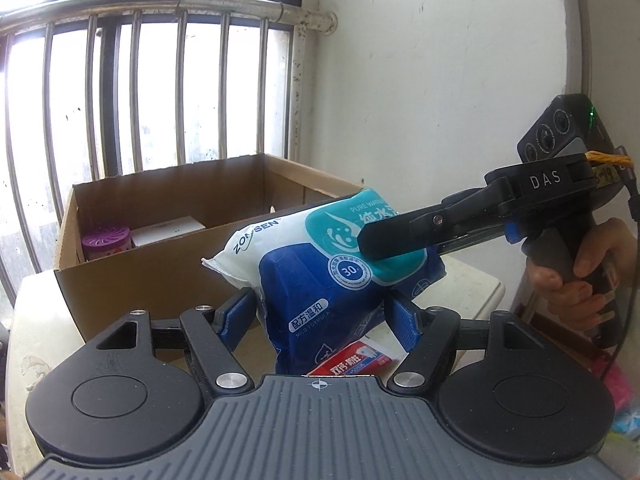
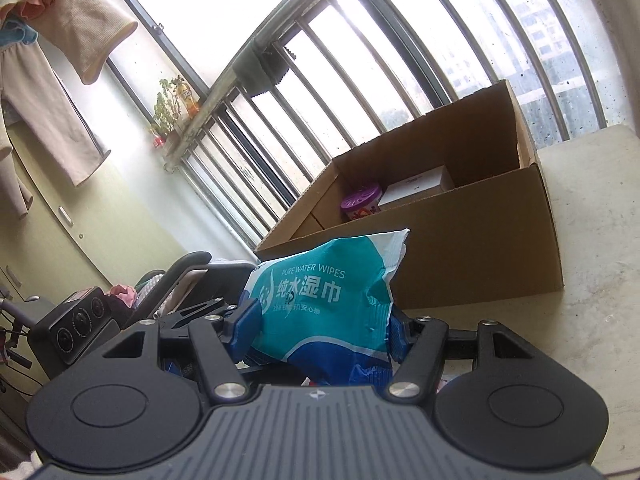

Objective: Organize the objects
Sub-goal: 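Lift the wet-wipes pack with the left gripper and carry it over the box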

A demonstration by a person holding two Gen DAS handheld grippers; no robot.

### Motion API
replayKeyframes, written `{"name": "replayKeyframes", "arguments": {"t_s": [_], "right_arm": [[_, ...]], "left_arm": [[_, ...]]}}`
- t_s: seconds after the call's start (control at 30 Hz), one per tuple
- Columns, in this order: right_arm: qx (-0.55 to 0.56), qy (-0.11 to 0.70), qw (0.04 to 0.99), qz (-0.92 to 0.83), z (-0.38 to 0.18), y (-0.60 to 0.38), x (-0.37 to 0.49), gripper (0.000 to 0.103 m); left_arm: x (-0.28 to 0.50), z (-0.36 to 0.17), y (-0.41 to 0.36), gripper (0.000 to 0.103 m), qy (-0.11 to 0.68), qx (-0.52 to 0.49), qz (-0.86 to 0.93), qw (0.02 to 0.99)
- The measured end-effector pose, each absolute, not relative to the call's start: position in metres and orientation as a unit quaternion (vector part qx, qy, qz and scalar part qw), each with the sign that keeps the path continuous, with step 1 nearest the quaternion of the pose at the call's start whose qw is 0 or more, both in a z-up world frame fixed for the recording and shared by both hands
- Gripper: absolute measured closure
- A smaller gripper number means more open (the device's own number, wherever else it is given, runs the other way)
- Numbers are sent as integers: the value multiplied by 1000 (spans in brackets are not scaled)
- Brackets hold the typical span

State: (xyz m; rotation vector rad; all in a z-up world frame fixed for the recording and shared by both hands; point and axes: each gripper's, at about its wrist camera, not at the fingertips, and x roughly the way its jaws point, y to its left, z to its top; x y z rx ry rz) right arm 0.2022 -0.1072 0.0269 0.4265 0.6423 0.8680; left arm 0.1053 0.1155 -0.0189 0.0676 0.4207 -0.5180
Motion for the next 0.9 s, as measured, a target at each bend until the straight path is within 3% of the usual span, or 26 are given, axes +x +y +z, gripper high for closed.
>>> {"name": "replayKeyframes", "arguments": {"t_s": [0.9], "right_arm": [[179, 259, 859, 404, 71, -113, 214, 36]], "left_arm": [[141, 26, 102, 33, 181, 88, -249, 947]]}}
